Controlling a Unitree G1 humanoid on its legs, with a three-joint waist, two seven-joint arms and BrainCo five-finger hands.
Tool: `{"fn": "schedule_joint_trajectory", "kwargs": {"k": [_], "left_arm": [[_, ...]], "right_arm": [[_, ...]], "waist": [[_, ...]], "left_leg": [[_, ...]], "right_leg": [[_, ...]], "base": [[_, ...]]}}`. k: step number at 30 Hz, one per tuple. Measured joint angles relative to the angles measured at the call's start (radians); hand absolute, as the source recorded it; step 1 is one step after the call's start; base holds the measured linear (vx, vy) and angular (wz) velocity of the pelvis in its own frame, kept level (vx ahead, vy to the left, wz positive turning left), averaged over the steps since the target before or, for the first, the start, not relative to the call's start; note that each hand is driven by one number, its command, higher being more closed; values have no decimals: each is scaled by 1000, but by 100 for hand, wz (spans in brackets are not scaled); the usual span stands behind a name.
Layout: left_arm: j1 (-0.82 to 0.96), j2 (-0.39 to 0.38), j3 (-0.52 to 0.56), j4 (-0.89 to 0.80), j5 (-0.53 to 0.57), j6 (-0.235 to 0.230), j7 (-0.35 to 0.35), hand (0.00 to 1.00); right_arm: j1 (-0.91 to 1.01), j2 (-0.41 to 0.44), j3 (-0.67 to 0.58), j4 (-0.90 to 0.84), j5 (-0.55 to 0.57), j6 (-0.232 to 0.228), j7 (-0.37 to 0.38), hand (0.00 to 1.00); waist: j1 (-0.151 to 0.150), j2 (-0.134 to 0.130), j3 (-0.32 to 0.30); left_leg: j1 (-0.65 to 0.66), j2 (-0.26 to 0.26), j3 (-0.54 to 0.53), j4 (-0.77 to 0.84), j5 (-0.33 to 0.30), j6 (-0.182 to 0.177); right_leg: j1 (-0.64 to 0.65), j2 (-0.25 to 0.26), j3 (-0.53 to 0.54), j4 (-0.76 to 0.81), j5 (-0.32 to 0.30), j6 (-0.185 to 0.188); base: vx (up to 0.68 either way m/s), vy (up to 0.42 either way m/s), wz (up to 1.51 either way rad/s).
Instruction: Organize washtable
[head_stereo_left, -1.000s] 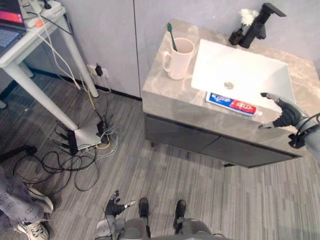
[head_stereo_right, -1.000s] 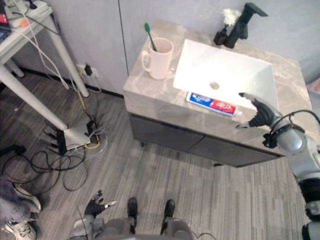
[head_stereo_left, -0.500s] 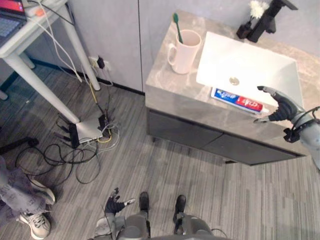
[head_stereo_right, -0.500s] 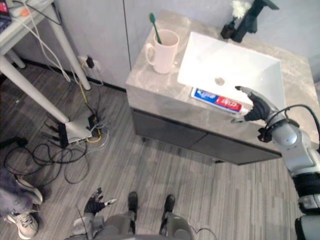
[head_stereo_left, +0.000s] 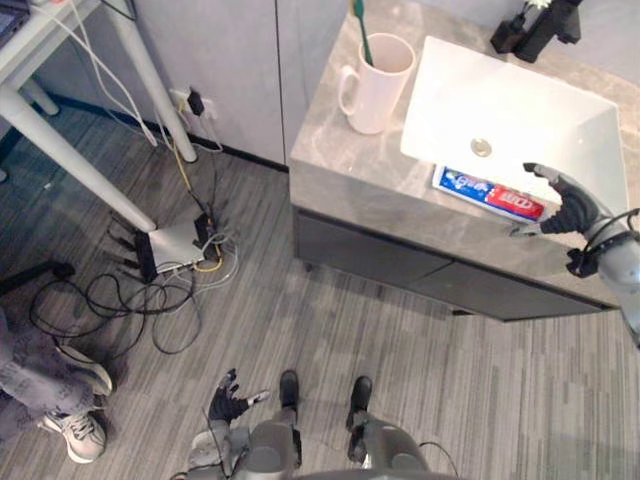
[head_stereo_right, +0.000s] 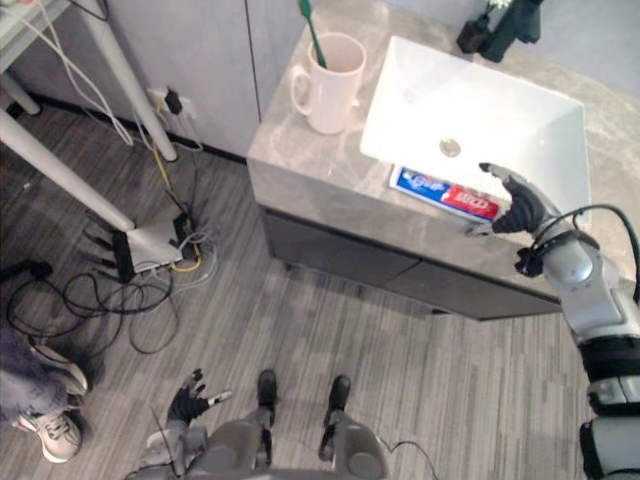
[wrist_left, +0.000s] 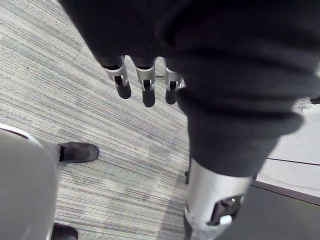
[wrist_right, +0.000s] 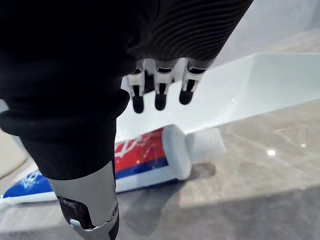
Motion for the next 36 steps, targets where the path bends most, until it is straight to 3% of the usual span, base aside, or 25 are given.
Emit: {"fn": "schedule_joint_trajectory", "kwargs": {"k": [36], "left_arm": [[-4,2,4,-34,-8,-4,13,0]], "right_arm": [[-101,5,1,31,2,19,-36,0]], "waist": [[-1,3,52]], "left_leg": [[-29,19,-6,-6,10,-5]], "right_leg": [[-29,18,2,3,17,-13]], "base": [[7,0,0]]}}
